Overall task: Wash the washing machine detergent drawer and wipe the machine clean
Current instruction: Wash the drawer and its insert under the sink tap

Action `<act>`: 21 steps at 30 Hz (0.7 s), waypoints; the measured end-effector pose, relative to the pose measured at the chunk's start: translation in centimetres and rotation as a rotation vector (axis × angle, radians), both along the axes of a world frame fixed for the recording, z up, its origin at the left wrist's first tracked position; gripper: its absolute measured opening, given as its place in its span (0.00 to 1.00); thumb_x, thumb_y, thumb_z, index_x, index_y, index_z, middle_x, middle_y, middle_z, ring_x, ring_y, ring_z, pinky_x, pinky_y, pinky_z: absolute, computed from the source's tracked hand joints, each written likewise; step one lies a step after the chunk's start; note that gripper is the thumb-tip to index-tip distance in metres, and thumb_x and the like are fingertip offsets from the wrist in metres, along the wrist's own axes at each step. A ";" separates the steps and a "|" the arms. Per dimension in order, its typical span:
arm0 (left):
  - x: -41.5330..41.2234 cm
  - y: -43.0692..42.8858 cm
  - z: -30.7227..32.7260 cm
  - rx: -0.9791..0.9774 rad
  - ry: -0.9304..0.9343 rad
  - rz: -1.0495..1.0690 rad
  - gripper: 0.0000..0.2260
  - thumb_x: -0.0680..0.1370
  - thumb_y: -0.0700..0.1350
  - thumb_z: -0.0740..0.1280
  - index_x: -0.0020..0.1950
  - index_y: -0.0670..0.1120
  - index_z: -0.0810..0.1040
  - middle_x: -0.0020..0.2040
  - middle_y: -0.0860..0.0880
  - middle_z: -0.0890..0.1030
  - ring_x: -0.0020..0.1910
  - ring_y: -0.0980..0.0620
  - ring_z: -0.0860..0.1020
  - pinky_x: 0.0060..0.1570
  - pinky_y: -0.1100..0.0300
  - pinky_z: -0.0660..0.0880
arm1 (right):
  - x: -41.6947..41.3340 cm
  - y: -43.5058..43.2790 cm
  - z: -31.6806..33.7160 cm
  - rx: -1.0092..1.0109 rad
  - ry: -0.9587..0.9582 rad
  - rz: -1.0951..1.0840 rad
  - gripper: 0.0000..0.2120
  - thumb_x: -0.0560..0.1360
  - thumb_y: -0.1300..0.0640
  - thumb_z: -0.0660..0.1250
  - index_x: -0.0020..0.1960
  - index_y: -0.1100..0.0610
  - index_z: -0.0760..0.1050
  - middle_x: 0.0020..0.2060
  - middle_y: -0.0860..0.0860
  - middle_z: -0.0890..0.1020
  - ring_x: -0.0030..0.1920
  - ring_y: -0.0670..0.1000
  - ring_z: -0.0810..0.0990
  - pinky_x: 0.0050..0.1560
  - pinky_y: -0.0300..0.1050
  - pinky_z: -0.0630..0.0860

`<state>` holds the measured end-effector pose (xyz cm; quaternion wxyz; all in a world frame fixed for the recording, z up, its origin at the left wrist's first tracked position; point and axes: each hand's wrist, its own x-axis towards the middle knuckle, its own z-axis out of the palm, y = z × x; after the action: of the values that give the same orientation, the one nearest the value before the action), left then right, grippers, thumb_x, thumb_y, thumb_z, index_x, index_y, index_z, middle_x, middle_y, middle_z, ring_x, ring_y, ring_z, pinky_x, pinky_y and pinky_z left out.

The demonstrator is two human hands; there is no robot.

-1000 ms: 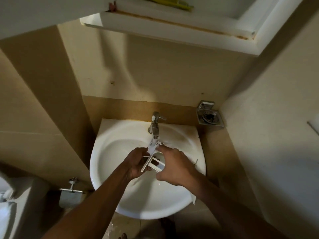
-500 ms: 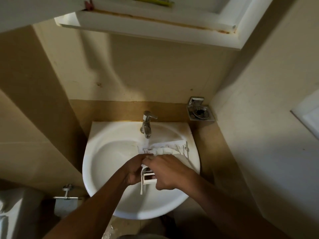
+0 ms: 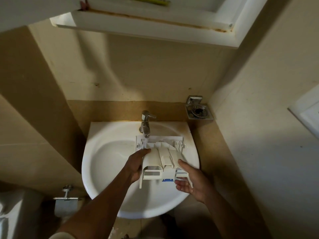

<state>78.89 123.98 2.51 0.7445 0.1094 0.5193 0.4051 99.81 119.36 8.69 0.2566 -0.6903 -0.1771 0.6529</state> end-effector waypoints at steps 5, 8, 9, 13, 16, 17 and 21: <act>-0.5 0.1 -0.2 -0.036 -0.007 -0.094 0.15 0.80 0.48 0.63 0.61 0.40 0.76 0.41 0.38 0.82 0.36 0.42 0.81 0.30 0.55 0.80 | -1.0 0.5 -0.5 0.194 -0.179 0.061 0.25 0.72 0.42 0.74 0.57 0.62 0.77 0.42 0.57 0.81 0.30 0.49 0.76 0.31 0.41 0.76; -1.6 0.1 -0.1 -0.050 0.039 -0.064 0.13 0.80 0.47 0.61 0.58 0.40 0.75 0.38 0.39 0.79 0.33 0.42 0.79 0.27 0.57 0.78 | -2.8 1.1 0.0 0.205 -0.167 0.106 0.25 0.72 0.43 0.74 0.58 0.61 0.74 0.43 0.57 0.82 0.31 0.49 0.77 0.31 0.42 0.78; -2.2 0.1 -0.5 -0.054 0.058 -0.049 0.13 0.79 0.47 0.61 0.59 0.40 0.75 0.38 0.39 0.78 0.33 0.42 0.79 0.28 0.56 0.78 | -3.4 1.2 0.1 0.203 -0.150 0.119 0.26 0.72 0.43 0.74 0.58 0.60 0.74 0.43 0.57 0.81 0.30 0.49 0.77 0.32 0.42 0.78; -4.5 -0.8 -1.2 -0.064 0.052 -0.005 0.13 0.79 0.45 0.60 0.59 0.40 0.75 0.39 0.39 0.78 0.32 0.42 0.78 0.27 0.57 0.78 | -5.0 1.0 -0.3 0.181 -0.089 0.161 0.27 0.71 0.43 0.75 0.59 0.60 0.73 0.44 0.57 0.81 0.30 0.49 0.76 0.33 0.43 0.79; -5.3 -1.5 -1.3 -0.063 0.021 0.015 0.13 0.79 0.43 0.59 0.60 0.39 0.75 0.38 0.38 0.78 0.30 0.42 0.79 0.25 0.56 0.78 | -5.7 0.3 -0.9 0.144 -0.070 0.163 0.27 0.71 0.42 0.74 0.58 0.62 0.75 0.42 0.58 0.82 0.30 0.50 0.77 0.34 0.44 0.79; -5.5 -1.8 -1.4 -0.073 0.014 0.025 0.13 0.79 0.43 0.60 0.60 0.38 0.75 0.38 0.38 0.78 0.29 0.42 0.79 0.25 0.55 0.78 | -5.9 0.1 -1.0 0.141 -0.070 0.161 0.27 0.71 0.42 0.74 0.57 0.63 0.76 0.42 0.58 0.82 0.30 0.50 0.77 0.34 0.44 0.79; -6.0 -2.4 -1.4 -0.099 -0.003 0.085 0.12 0.78 0.42 0.61 0.58 0.38 0.74 0.39 0.37 0.77 0.30 0.41 0.78 0.27 0.54 0.79 | -6.7 0.2 -0.9 0.175 -0.092 0.145 0.25 0.73 0.42 0.73 0.54 0.64 0.79 0.38 0.57 0.79 0.28 0.49 0.76 0.32 0.43 0.79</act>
<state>72.87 121.62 1.14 0.7317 0.0496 0.5420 0.4102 93.13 119.52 7.76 0.2595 -0.6797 -0.2945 0.6196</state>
